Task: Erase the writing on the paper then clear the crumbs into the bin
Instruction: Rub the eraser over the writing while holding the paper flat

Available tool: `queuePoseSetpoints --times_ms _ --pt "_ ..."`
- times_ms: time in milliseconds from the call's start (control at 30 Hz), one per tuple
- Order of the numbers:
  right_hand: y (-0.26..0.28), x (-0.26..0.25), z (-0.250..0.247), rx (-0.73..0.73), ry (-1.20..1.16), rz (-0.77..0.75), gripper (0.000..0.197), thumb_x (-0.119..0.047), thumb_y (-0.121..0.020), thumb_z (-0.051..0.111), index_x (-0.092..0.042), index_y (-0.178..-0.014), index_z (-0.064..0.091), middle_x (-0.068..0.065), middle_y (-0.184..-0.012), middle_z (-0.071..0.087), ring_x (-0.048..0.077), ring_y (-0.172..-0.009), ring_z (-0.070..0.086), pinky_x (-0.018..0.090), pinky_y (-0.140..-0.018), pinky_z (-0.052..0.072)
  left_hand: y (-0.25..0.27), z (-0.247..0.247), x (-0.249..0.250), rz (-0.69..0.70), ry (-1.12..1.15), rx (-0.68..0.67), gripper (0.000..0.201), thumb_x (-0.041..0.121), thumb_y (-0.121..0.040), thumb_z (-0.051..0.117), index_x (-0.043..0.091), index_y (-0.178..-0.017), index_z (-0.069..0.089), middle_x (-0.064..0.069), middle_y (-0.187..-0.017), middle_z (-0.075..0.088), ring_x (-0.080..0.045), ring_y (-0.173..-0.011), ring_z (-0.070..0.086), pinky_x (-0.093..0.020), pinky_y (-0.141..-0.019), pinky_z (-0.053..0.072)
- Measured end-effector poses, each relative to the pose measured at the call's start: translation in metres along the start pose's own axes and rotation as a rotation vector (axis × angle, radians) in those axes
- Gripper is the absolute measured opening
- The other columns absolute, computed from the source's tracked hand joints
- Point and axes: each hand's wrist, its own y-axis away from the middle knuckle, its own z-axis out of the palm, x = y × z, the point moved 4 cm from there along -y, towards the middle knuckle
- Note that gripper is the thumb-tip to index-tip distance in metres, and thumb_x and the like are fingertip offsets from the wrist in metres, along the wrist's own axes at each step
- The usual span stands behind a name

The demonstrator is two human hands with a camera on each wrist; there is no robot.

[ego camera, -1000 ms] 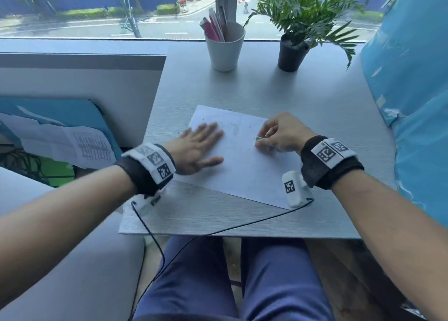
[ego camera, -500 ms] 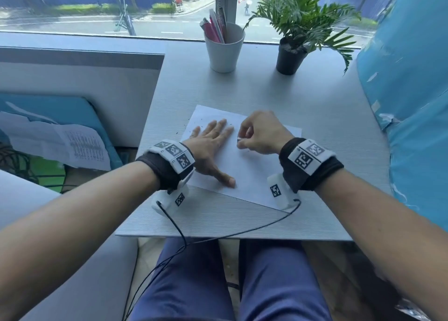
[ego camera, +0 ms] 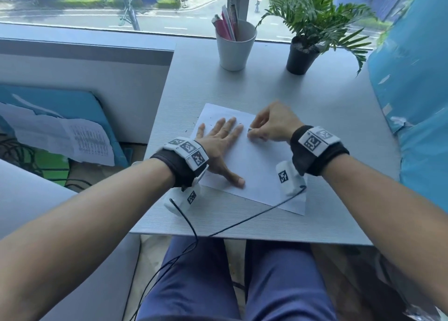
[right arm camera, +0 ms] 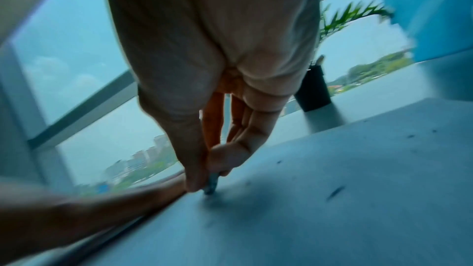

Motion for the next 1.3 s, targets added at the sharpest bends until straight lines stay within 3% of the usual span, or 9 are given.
queuePoseSetpoints --times_ms 67,167,333,500,667,833,1000,1167,1300 --pt "0.016 -0.008 0.015 -0.088 0.042 -0.066 0.009 -0.018 -0.069 0.083 -0.013 -0.075 0.077 -0.006 -0.054 0.064 -0.004 -0.039 0.053 0.014 -0.05 0.042 -0.002 0.0 -0.001 -0.017 -0.013 -0.005 0.156 0.096 -0.038 0.063 0.037 -0.15 -0.027 0.011 -0.155 -0.039 -0.017 -0.142 -0.038 -0.061 -0.114 -0.018" --pt "0.035 -0.016 0.027 -0.302 0.048 -0.097 0.007 -0.015 -0.07 0.083 -0.013 -0.075 0.078 0.004 -0.058 0.069 0.005 -0.045 0.057 0.015 -0.048 0.043 -0.005 -0.001 -0.003 -0.039 -0.026 -0.021 0.158 0.097 -0.034 0.063 0.04 -0.147 -0.031 0.01 -0.153 -0.043 -0.019 -0.139 -0.041 -0.063 -0.112 -0.019" --pt "-0.003 -0.001 0.002 -0.009 -0.079 0.006 0.011 -0.014 -0.067 0.084 -0.009 -0.073 0.077 0.007 -0.061 0.071 0.007 -0.045 0.055 0.016 -0.051 0.045 -0.007 -0.002 -0.002 -0.03 -0.026 -0.013 0.158 0.096 -0.034 0.065 0.04 -0.148 -0.03 0.008 -0.154 -0.042 -0.02 -0.14 -0.04 -0.065 -0.112 -0.017" --pt "0.019 -0.017 0.025 -0.231 0.045 -0.069 0.004 -0.013 -0.071 0.081 -0.013 -0.072 0.077 0.001 -0.055 0.067 0.002 -0.04 0.054 0.012 -0.046 0.042 -0.007 0.0 -0.005 -0.026 -0.016 0.009 0.161 0.098 -0.031 0.063 0.038 -0.148 -0.03 0.01 -0.153 -0.042 -0.019 -0.139 -0.042 -0.064 -0.112 -0.018" --pt "-0.01 -0.004 -0.001 0.046 0.015 0.036 0.01 -0.017 -0.07 0.083 -0.01 -0.076 0.078 -0.002 -0.057 0.065 -0.002 -0.041 0.051 0.009 -0.048 0.039 -0.006 -0.001 -0.002 -0.033 -0.021 -0.009 0.161 0.096 -0.032 0.065 0.039 -0.149 -0.029 0.01 -0.154 -0.042 -0.018 -0.14 -0.041 -0.064 -0.112 -0.018" --pt "0.019 -0.021 0.026 -0.213 0.059 -0.051 0.007 -0.014 -0.068 0.082 -0.012 -0.072 0.077 -0.002 -0.055 0.066 -0.002 -0.04 0.053 0.015 -0.047 0.044 -0.005 -0.002 -0.003 -0.03 -0.018 -0.012 0.161 0.096 -0.031 0.064 0.038 -0.148 -0.031 0.011 -0.153 -0.043 -0.018 -0.139 -0.042 -0.064 -0.113 -0.018" --pt "-0.008 -0.001 0.001 0.109 -0.003 0.06 0.011 -0.02 -0.066 0.083 -0.013 -0.074 0.079 0.001 -0.062 0.069 0.002 -0.048 0.054 0.014 -0.053 0.042 -0.005 -0.002 0.001 -0.028 -0.021 0.002 0.161 0.094 -0.033 0.068 0.036 -0.15 -0.028 0.01 -0.156 -0.039 -0.019 -0.142 -0.038 -0.064 -0.113 -0.016" --pt "0.021 -0.019 0.031 -0.18 0.002 -0.019 0.008 -0.014 -0.066 0.082 -0.01 -0.069 0.077 0.006 -0.064 0.072 0.008 -0.05 0.06 0.019 -0.052 0.05 -0.003 -0.004 0.0 -0.043 -0.012 0.01 0.163 0.09 -0.037 0.071 0.03 -0.151 -0.028 0.008 -0.155 -0.04 -0.019 -0.142 -0.038 -0.065 -0.113 -0.016" --pt "-0.013 -0.004 0.004 0.046 -0.052 0.065 0.013 -0.019 -0.066 0.085 -0.012 -0.073 0.078 0.005 -0.065 0.073 0.005 -0.048 0.057 0.017 -0.056 0.046 -0.003 -0.004 0.001 -0.033 -0.017 0.016 0.163 0.091 -0.035 0.071 0.031 -0.152 -0.026 0.008 -0.157 -0.036 -0.02 -0.143 -0.035 -0.064 -0.114 -0.014"
